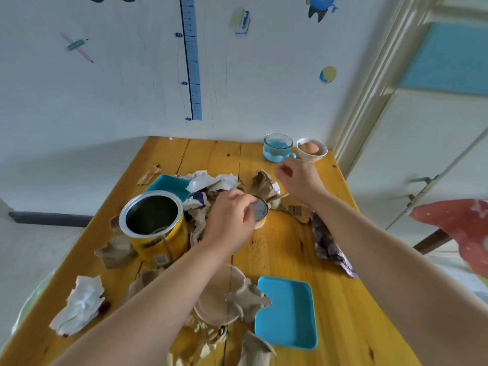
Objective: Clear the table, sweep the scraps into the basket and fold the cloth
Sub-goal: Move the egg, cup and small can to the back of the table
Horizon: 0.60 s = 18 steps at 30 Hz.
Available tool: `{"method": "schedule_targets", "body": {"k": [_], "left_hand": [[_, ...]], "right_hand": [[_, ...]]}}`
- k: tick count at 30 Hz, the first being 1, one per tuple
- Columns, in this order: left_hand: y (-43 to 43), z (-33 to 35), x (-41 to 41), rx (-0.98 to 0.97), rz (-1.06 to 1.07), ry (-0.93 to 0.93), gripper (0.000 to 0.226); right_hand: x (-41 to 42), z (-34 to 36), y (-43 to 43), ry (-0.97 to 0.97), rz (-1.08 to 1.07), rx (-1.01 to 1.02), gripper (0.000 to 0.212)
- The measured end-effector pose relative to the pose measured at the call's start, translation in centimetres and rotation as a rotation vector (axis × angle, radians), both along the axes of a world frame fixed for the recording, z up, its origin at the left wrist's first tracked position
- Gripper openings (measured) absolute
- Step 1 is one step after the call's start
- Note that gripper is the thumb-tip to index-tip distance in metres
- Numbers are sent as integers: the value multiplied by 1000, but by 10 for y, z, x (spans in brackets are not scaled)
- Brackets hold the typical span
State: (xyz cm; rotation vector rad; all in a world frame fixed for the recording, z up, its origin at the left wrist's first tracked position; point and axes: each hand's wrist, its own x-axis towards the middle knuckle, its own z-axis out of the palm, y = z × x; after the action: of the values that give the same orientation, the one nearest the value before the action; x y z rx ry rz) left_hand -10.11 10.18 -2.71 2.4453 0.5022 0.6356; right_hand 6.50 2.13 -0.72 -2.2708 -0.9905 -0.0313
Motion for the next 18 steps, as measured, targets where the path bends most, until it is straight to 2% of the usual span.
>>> {"method": "schedule_targets", "body": {"k": [5,9,12,18], "left_hand": [[-16,4,-32,41,-28,-36,20],[-18,7,-58,32,27,-101,19],[-23,4,-70,9,34,-67,20],[-36,-1,-82,-14,28,-7,23]], "right_hand": [[-47,17,-31,-86,212,-199,13],[-79,11,-54,-46,295,-539,16],[-93,0,-64,65,288,-614,15],[-112,-12,-70,76,318,-736,16]]}}
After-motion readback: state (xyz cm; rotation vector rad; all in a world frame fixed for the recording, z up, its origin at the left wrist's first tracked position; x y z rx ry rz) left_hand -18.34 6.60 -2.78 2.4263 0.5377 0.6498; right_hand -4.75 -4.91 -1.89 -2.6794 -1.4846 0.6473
